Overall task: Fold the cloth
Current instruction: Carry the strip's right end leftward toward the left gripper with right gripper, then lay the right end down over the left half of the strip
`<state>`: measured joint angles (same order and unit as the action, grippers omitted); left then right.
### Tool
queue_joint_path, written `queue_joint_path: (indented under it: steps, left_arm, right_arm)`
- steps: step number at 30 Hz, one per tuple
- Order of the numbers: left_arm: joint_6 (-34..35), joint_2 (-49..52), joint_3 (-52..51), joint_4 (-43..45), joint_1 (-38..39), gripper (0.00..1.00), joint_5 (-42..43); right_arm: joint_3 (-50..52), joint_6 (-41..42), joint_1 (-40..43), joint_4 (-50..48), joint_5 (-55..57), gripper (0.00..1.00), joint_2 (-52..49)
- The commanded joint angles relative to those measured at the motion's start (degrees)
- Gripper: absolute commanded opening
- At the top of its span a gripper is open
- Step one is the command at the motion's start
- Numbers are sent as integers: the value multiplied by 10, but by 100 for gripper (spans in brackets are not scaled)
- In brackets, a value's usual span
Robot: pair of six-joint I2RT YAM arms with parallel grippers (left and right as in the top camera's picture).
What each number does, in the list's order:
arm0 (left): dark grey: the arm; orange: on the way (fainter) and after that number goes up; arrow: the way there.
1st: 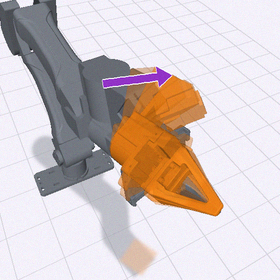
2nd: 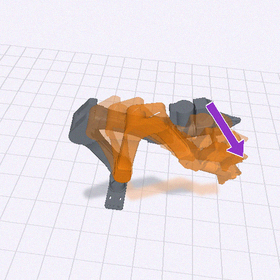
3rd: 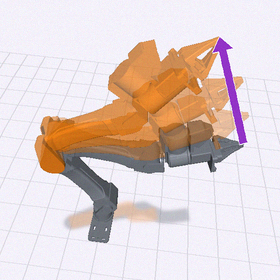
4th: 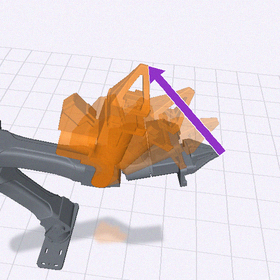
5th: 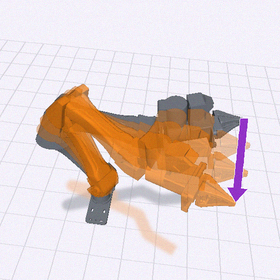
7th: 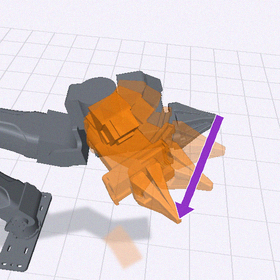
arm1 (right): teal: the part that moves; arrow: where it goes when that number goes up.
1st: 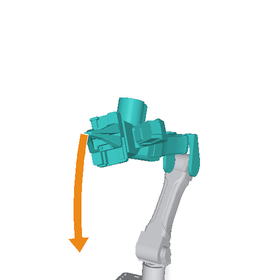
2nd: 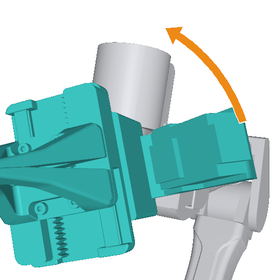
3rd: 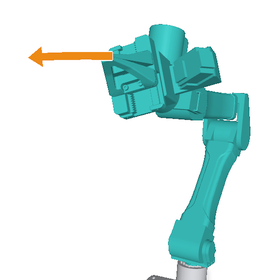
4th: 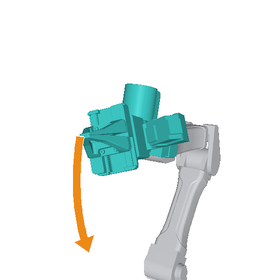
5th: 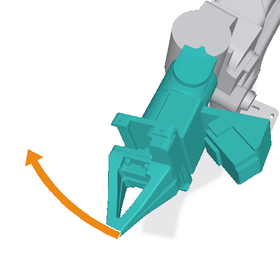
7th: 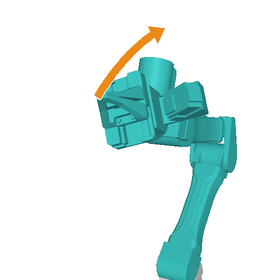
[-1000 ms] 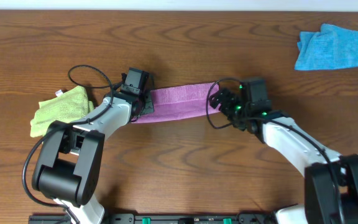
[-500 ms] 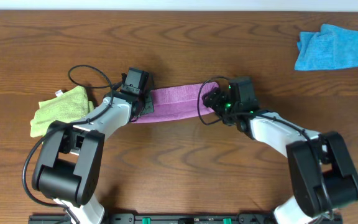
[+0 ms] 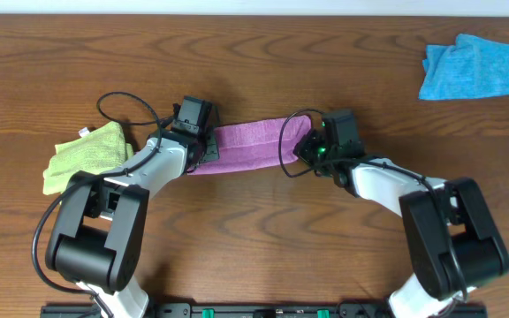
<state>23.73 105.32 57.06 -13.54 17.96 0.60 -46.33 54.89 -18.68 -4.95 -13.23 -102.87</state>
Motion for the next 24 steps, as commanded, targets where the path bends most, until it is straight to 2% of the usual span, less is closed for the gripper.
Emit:
queue_joint_path:
  steps: [1,9,16,24]
  left_arm:
    - [-8,23,1,3,10,6,-9]
    - [-3,23,1,16,51,6,6]
    - [7,23,1,17,95,6,7]
    - [7,23,1,17,99,6,7]
  right_arm:
    - [1,-39,-4,24,24,1,49]
    - [1,-97,-4,105,47,1,137]
    - [1,-102,-9,106,11,1,151]
    - [1,-98,-62,73,10,1,151]
